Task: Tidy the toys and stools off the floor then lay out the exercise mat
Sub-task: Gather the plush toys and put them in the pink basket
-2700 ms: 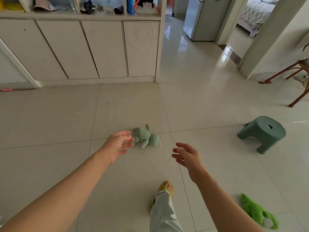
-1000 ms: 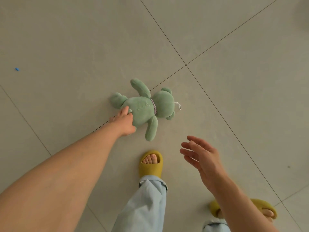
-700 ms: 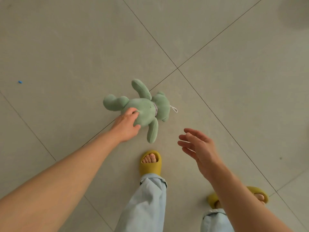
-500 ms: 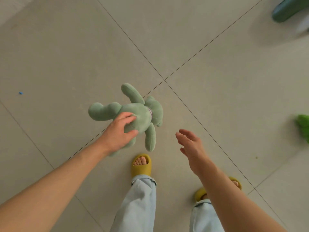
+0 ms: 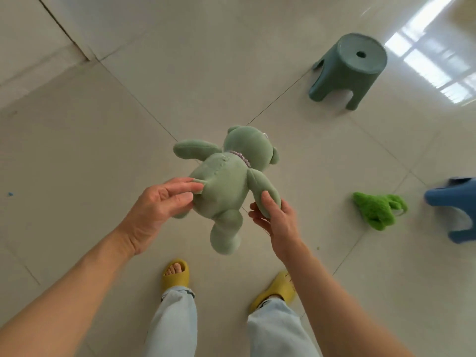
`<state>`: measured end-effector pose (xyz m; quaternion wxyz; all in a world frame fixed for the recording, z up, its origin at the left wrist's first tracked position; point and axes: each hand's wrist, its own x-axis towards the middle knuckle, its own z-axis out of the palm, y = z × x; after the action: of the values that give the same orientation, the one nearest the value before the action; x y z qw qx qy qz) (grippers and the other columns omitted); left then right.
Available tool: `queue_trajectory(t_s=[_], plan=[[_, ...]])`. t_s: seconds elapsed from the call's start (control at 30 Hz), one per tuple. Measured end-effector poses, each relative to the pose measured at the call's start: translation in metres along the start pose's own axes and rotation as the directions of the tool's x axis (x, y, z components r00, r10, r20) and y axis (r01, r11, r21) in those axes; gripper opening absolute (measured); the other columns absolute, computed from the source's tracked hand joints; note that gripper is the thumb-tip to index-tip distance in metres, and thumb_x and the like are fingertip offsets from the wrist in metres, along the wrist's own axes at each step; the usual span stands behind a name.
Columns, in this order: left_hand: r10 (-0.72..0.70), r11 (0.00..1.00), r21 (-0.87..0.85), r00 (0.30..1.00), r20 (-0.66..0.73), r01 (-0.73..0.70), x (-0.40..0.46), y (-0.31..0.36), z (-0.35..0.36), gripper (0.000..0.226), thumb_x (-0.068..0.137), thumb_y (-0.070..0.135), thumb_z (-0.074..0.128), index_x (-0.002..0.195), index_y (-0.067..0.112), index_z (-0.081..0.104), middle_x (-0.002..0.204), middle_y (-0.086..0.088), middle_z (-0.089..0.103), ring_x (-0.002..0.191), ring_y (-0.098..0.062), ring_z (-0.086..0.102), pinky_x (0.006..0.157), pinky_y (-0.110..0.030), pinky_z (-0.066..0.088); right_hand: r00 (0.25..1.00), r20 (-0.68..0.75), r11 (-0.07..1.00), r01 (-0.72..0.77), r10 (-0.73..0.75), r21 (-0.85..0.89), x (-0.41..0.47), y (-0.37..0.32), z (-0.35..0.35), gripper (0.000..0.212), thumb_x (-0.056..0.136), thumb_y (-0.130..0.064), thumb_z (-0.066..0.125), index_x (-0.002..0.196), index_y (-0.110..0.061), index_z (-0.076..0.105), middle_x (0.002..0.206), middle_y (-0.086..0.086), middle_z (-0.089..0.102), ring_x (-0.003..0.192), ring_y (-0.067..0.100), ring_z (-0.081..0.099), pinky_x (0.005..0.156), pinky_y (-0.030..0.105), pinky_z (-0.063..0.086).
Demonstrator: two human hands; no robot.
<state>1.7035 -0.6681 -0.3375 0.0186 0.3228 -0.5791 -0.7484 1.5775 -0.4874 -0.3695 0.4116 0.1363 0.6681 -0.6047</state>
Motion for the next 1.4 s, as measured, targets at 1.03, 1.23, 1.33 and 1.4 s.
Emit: queue_trajectory(t_s=[1.03, 1.23, 1.33, 1.4], plan=[[-0.424, 0.881, -0.157, 0.892, 0.156, 0.446, -0.004, 0.132, 0.396, 0.012, 0.091, -0.004, 0.042, 0.086, 0.001, 0.051, 0.05, -0.007, 0.066, 0.04, -0.013, 0.062, 0.045, -0.025, 0.055, 0.711, -0.283, 0.74, 0.485, -0.644, -0.466, -0.154, -0.099, -0.298, 0.034, 0.084, -0.028, 0.064, 0.117, -0.017, 0.061, 0.108, -0.016, 0.048, 0.103, -0.006, 0.046, 0.093, 0.011, 0.035], [-0.267, 0.961, 0.095, 0.959, 0.097, 0.258, 0.016, 0.135, 0.436, 0.021, 0.091, 0.005, 0.054, 0.069, 0.003, 0.053, 0.038, 0.002, 0.056, 0.032, -0.006, 0.052, 0.04, -0.014, 0.047, 0.751, -0.508, 0.906, 0.315, -0.421, -0.283, -0.148, -0.096, -0.365, 0.033, 0.089, -0.02, 0.06, 0.121, -0.015, 0.058, 0.119, 0.0, 0.055, 0.104, 0.013, 0.054, 0.091, 0.025, 0.044], [-0.256, 0.951, 0.207, 0.961, 0.107, 0.23, 0.037, 0.134, 0.454, 0.028, 0.09, 0.011, 0.058, 0.063, 0.006, 0.051, 0.035, 0.004, 0.052, 0.03, -0.005, 0.049, 0.037, -0.014, 0.044, 0.748, -0.565, 0.937, 0.287, -0.349, -0.199, -0.14, -0.102, -0.382, 0.033, 0.09, -0.02, 0.059, 0.123, -0.013, 0.057, 0.118, 0.002, 0.057, 0.103, 0.013, 0.055, 0.086, 0.022, 0.043], [-0.301, 0.937, 0.223, 0.946, 0.123, 0.27, 0.052, 0.133, 0.466, 0.024, 0.09, 0.011, 0.058, 0.067, 0.006, 0.051, 0.035, 0.003, 0.052, 0.029, -0.006, 0.048, 0.036, -0.014, 0.043, 0.749, -0.588, 0.952, 0.265, -0.305, -0.156, -0.135, -0.106, -0.391, 0.033, 0.091, -0.02, 0.058, 0.122, -0.013, 0.057, 0.118, 0.002, 0.059, 0.099, 0.011, 0.056, 0.086, 0.023, 0.044]])
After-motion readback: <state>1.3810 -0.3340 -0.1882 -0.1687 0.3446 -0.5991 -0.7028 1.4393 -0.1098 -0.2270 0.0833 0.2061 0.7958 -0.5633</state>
